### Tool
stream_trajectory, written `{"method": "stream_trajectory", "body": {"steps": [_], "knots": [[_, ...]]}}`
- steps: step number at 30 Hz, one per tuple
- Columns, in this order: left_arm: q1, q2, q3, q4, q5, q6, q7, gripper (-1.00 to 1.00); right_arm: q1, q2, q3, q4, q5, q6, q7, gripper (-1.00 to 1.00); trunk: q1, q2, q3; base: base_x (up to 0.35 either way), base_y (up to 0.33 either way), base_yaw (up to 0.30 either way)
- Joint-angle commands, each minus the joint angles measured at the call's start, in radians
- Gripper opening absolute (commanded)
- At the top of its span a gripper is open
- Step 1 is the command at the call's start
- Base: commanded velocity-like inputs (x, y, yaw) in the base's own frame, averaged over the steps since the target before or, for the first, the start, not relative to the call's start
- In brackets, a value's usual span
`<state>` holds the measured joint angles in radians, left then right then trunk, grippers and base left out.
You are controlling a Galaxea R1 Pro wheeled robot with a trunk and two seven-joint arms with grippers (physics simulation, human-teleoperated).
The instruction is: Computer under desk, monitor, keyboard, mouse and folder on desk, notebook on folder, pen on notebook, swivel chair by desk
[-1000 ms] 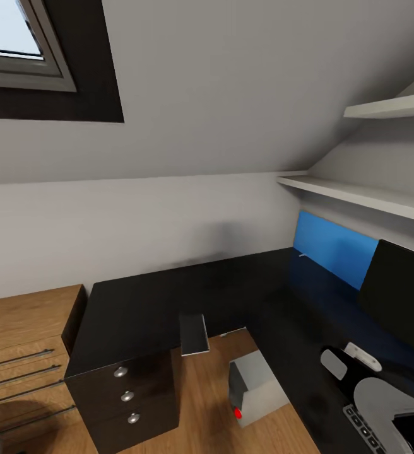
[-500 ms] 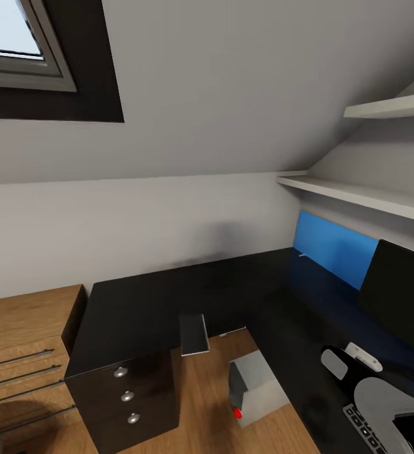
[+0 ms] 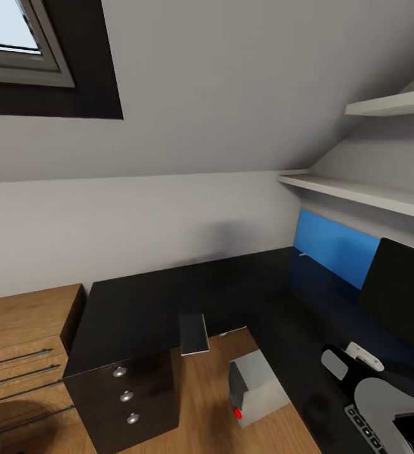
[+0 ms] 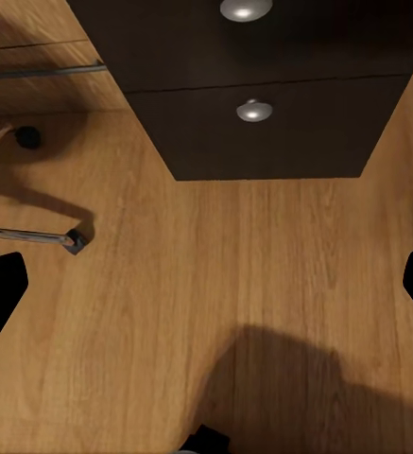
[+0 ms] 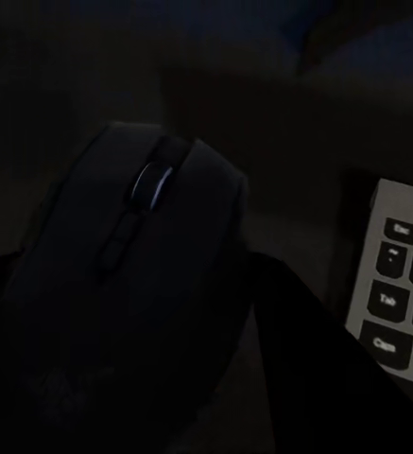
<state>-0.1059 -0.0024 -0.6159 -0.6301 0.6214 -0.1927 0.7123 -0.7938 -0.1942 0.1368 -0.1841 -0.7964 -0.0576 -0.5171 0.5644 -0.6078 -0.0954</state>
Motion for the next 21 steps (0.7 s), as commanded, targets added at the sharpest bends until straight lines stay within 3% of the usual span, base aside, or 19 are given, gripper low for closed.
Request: {"method": "stream_trajectory", "body": {"steps": [1, 5, 14, 21], "knots": [[-0.001, 0.001, -0.007, 0.000, 0.011, -0.007, 0.006, 1.00, -0.001, -0.001, 0.009, 0.000, -0.014, -0.005, -0.003, -1.00, 0.004, -0.009, -0.005, 0.000, 0.000, 0.000], [-0.001, 0.001, -0.007, 0.000, 0.011, -0.007, 0.006, 1.00, -0.001, -0.012, 0.010, 0.000, -0.010, 0.034, -0.003, -1.00, 0.020, -0.037, -0.018, 0.000, 0.000, 0.000], [-0.001, 0.001, -0.007, 0.001, 0.011, -0.007, 0.004, 1.00, -0.001, -0.077, 0.011, 0.000, -0.007, 0.092, -0.001, -1.00, 0.054, -0.100, -0.046, 0.000, 0.000, 0.000], [-0.001, 0.001, -0.008, 0.001, 0.011, -0.007, 0.004, 1.00, -0.001, -0.084, 0.010, 0.000, -0.006, 0.094, -0.001, -1.00, 0.081, -0.149, -0.068, 0.000, 0.000, 0.000]]}}
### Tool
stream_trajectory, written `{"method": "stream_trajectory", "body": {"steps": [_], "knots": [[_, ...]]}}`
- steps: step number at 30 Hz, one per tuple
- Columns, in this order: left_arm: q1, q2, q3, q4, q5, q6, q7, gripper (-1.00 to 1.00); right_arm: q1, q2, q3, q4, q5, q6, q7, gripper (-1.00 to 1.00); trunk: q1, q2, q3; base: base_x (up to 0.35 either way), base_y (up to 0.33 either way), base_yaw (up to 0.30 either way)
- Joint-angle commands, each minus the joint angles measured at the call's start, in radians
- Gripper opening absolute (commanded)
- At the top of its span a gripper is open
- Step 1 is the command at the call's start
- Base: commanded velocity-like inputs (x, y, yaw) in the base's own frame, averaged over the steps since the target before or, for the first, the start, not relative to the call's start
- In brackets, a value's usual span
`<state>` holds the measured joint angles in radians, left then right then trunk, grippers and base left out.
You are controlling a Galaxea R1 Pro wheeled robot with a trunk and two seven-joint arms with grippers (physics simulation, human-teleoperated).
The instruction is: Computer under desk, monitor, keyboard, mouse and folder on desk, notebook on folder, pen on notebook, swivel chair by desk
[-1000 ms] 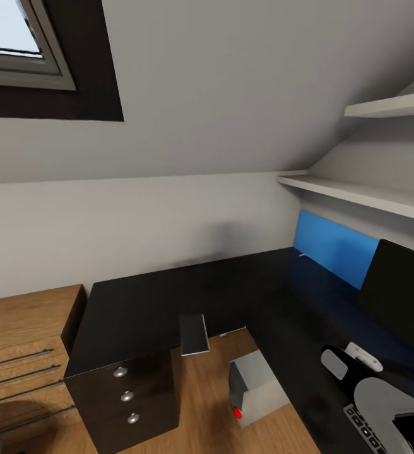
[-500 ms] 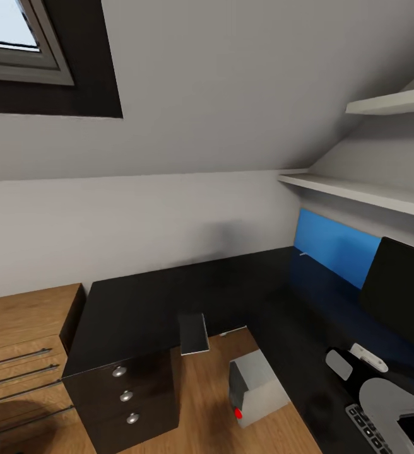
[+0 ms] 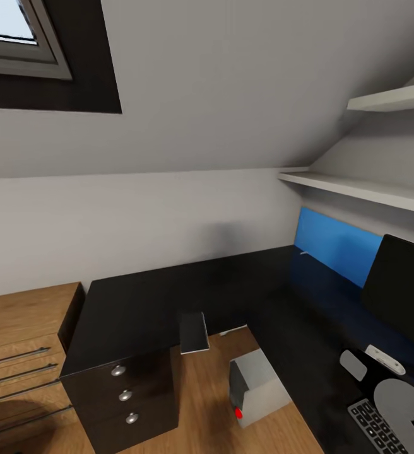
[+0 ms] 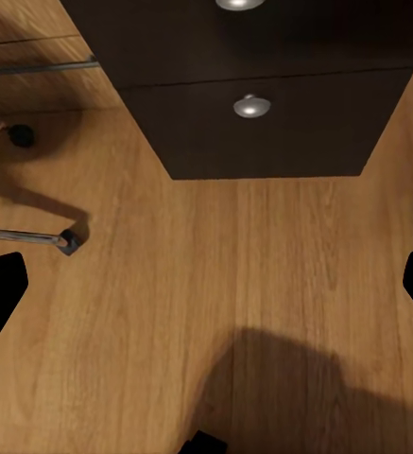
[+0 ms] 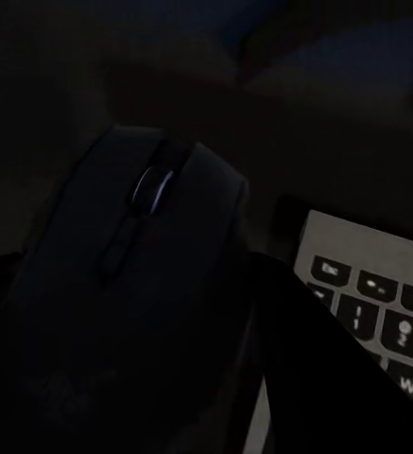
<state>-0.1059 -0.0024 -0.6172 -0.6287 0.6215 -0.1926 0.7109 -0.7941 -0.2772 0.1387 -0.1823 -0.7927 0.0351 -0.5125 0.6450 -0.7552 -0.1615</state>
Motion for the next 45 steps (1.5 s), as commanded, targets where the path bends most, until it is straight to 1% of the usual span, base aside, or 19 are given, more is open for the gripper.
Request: {"method": "stream_trajectory", "body": {"steps": [1, 40, 45], "knots": [[-0.001, 0.001, -0.007, 0.000, 0.010, -0.007, 0.005, 1.00, 0.000, -0.001, 0.009, -0.002, -0.010, 0.002, -0.006, -1.00, 0.004, -0.009, -0.005, 0.000, 0.000, 0.000], [-0.001, 0.001, -0.008, 0.000, 0.010, -0.005, 0.004, 1.00, 0.000, 0.000, 0.015, -0.002, -0.008, 0.002, -0.007, -1.00, 0.154, -0.282, -0.127, 0.000, 0.000, 0.000], [-0.001, 0.001, -0.008, 0.001, 0.010, -0.005, 0.001, 1.00, 0.000, -0.001, 0.015, -0.002, -0.008, 0.024, -0.007, -1.00, 0.173, -0.317, -0.143, 0.000, 0.000, 0.000]]}}
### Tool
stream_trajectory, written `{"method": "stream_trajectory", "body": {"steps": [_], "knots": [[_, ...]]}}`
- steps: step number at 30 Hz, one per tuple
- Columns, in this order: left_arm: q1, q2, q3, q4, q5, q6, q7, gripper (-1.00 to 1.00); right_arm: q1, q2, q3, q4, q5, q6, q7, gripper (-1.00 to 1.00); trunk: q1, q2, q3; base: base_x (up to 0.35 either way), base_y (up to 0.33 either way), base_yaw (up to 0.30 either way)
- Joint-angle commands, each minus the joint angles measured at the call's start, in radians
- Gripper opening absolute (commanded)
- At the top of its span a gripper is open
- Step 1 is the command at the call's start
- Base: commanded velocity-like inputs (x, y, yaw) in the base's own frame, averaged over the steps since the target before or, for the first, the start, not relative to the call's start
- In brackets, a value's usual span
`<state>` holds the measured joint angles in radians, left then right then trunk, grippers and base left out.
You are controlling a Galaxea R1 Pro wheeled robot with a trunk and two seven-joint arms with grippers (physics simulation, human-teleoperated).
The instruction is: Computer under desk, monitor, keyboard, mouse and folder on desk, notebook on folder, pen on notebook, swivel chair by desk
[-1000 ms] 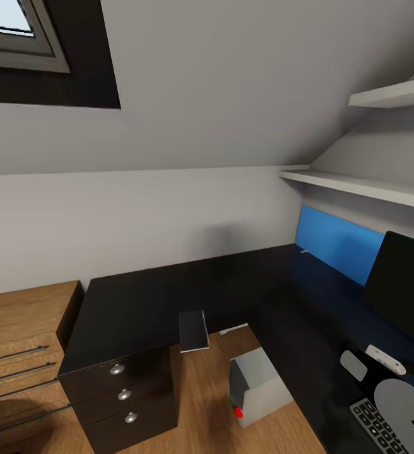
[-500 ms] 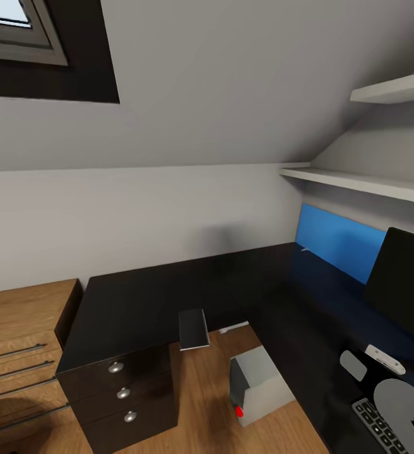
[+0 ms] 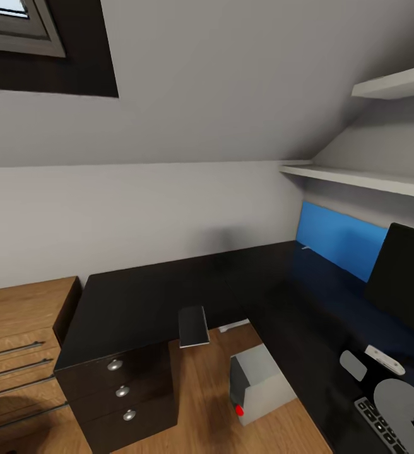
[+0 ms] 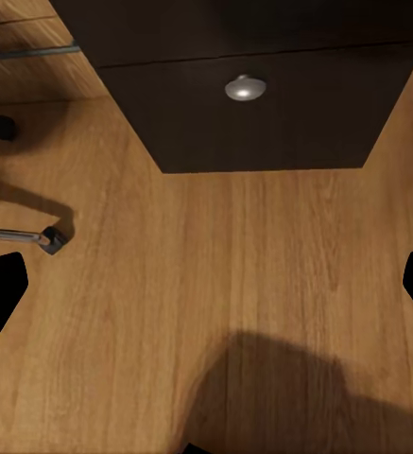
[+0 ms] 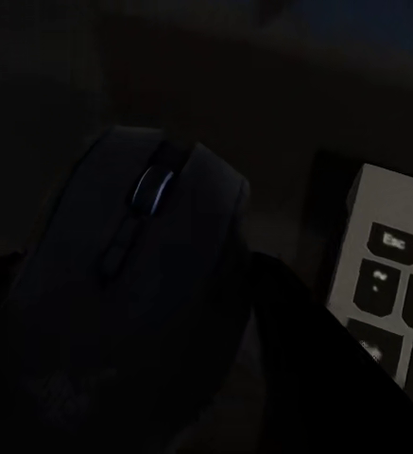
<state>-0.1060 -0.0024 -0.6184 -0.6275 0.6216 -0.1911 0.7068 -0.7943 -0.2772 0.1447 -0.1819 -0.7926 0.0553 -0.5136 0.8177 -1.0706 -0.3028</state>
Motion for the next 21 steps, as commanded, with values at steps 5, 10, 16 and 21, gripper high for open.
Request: {"method": "stream_trajectory", "body": {"steps": [5, 10, 16, 21], "knots": [[-0.001, 0.001, -0.007, 0.000, 0.010, -0.007, 0.005, 1.00, 0.000, -0.001, 0.009, -0.002, -0.008, 0.014, -0.006, -1.00, 0.019, -0.036, -0.017, 0.000, 0.000, 0.000], [-0.001, 0.001, -0.006, 0.000, 0.010, -0.007, 0.005, 1.00, 0.000, 0.000, 0.009, -0.002, -0.008, 0.014, -0.006, -1.00, 0.035, -0.064, -0.030, 0.000, 0.000, 0.000], [-0.001, 0.001, -0.006, 0.000, 0.010, -0.007, 0.005, 1.00, 0.000, 0.000, 0.009, -0.003, -0.007, 0.014, -0.006, -1.00, 0.035, -0.064, -0.030, 0.000, 0.000, 0.000], [-0.001, 0.001, -0.007, 0.000, 0.010, -0.008, 0.005, 1.00, 0.000, 0.000, 0.009, -0.003, -0.007, 0.014, -0.007, 1.00, 0.035, -0.064, -0.030, 0.000, 0.000, 0.000]]}}
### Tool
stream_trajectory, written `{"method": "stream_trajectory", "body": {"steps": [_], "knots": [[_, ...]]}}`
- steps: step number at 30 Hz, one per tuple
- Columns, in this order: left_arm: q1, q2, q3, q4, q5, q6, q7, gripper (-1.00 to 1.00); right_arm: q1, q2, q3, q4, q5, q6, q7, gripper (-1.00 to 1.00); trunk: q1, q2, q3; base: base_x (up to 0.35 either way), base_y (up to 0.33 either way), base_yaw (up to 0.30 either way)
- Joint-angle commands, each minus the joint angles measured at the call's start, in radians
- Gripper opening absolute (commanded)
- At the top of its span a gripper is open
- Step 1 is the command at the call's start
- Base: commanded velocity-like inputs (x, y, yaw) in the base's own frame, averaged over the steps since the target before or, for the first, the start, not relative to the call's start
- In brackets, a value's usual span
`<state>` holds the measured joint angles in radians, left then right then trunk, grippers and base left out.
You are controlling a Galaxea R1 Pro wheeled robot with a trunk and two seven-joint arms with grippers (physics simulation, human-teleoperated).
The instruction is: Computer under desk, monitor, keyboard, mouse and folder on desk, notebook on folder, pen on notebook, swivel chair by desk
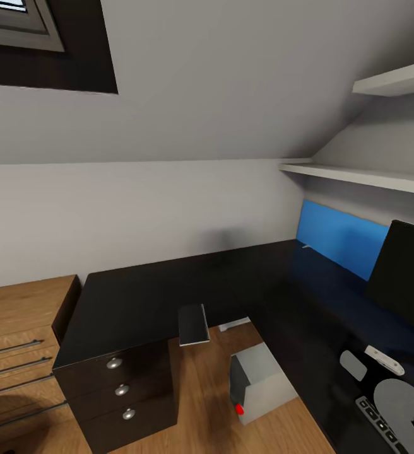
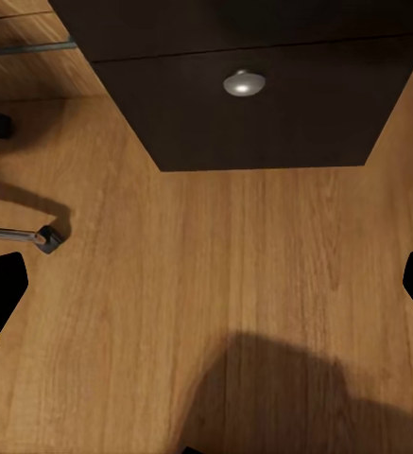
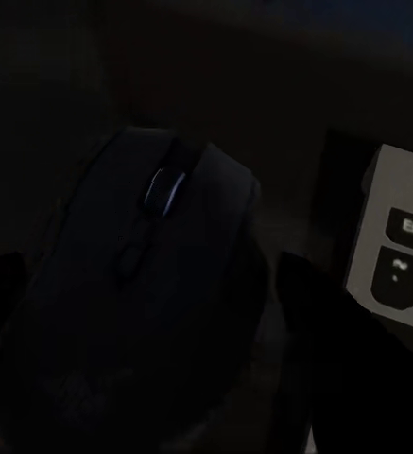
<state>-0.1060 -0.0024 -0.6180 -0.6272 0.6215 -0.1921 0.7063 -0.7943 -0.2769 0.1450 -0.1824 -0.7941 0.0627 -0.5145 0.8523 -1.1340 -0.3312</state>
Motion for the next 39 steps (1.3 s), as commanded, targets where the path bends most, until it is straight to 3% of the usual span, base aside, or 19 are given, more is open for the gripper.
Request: {"method": "stream_trajectory", "body": {"steps": [1, 18, 23, 27, 29, 31, 32, 34, 36, 39], "knots": [[-0.001, 0.001, -0.007, 0.000, 0.011, -0.007, 0.005, 1.00, 0.000, -0.001, 0.008, -0.002, -0.005, 0.006, -0.007, 1.00, 0.000, -0.001, -0.001, 0.000, 0.000, 0.000], [-0.001, 0.001, -0.008, 0.000, 0.009, -0.006, 0.005, 1.00, 0.000, 0.001, 0.010, -0.012, -0.004, -0.004, -0.006, 1.00, 0.000, -0.001, -0.001, 0.000, 0.000, 0.000], [-0.001, 0.001, -0.008, 0.000, 0.008, -0.006, 0.005, 1.00, 0.000, 0.013, 0.018, -0.022, -0.003, -0.077, -0.011, 1.00, 0.000, -0.001, -0.001, 0.000, 0.000, 0.000], [-0.001, 0.001, -0.009, 0.000, 0.006, -0.006, 0.005, 1.00, 0.000, 0.073, 0.056, -0.035, 0.024, -0.150, -0.026, 1.00, 0.000, -0.001, -0.001, 0.000, 0.000, 0.000], [-0.001, 0.001, -0.010, 0.000, 0.006, -0.006, 0.005, 1.00, 0.000, 0.124, 0.069, -0.033, 0.056, -0.180, -0.054, 1.00, 0.000, -0.001, -0.001, 0.000, 0.000, 0.048], [-0.001, 0.001, -0.010, 0.001, 0.006, -0.006, 0.004, 1.00, 0.000, 0.147, 0.072, -0.032, 0.072, -0.196, -0.064, 1.00, 0.000, -0.001, -0.001, 0.000, 0.000, 0.128], [-0.001, 0.001, -0.011, 0.001, 0.006, -0.006, 0.004, 1.00, 0.002, 0.208, 0.075, -0.027, 0.143, -0.262, -0.080, 1.00, 0.000, -0.001, -0.001, 0.000, 0.000, 0.231], [-0.001, 0.001, -0.011, 0.002, 0.006, -0.006, 0.004, 1.00, 0.003, 0.231, 0.075, -0.025, 0.181, -0.291, -0.083, 1.00, 0.000, -0.001, -0.001, 0.000, 0.000, 0.243], [-0.001, 0.001, -0.012, 0.003, 0.006, -0.006, 0.004, 1.00, 0.005, 0.282, 0.076, -0.019, 0.264, -0.334, -0.087, 1.00, 0.000, -0.001, -0.001, 0.000, 0.000, 0.261], [-0.001, 0.001, -0.011, 0.005, 0.007, -0.005, 0.004, 1.00, 0.006, 0.341, 0.076, 0.022, 0.316, -0.363, -0.088, 1.00, 0.000, -0.001, -0.001, 0.000, 0.000, 0.272]]}}
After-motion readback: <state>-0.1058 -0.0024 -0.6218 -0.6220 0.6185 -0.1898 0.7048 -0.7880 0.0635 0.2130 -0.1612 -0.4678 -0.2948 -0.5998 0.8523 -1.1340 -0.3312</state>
